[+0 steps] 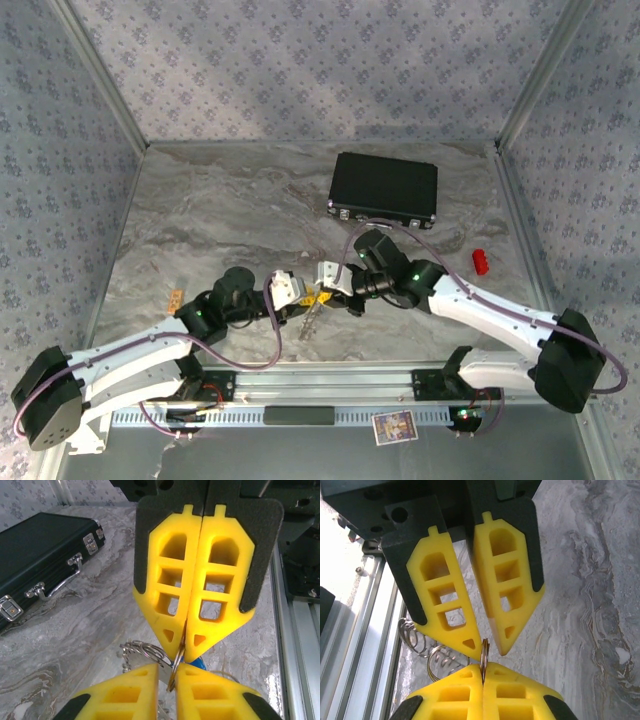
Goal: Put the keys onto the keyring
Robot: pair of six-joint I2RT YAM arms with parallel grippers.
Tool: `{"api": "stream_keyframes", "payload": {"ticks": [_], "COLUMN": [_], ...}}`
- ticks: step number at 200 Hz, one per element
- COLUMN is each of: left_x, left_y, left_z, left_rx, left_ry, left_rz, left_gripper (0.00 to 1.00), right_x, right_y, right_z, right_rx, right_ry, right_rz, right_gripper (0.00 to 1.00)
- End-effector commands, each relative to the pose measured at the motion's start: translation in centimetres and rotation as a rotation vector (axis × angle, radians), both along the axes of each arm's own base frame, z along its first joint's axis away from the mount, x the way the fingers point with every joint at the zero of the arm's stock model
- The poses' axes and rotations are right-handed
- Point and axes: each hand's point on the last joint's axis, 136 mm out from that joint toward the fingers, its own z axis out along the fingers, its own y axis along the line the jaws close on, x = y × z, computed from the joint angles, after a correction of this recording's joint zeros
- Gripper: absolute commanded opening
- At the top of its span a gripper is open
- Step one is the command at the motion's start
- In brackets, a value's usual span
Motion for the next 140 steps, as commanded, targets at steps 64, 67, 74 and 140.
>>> {"api": "stream_keyframes", "payload": {"ticks": [64, 67, 74, 140], "left_x": [-0.5, -0.5, -0.5, -0.6], "left_y": [-0.5, -0.5, -0.6, -0.9], "left_z": [1.4, 1.4, 1.4, 1.1], "left_rx": [-0.061, -0.067, -0.082, -0.108], "left_ry": [-0.041, -0.041, -0.04, -0.039], "left_rz": [-0.04, -0.04, -0.043, -0.055], "left_gripper": [0.0, 0.0, 0.0, 0.0], "right_x": [0.4, 0.4, 0.5, 0.8], "right_y": [-0.1, -0.1, -0.3, -1.4], "right_z": [1.0, 0.9, 0.8, -0.1], "right_rx": [0.087, 0.091, 0.103, 0.136], "right_ry": [0.02, 0.024, 0.033, 0.079], "right_rz": [-0.027, -0.03, -0.043, -0.105], "right_gripper": [0.24, 0.24, 0.25, 0.26]}}
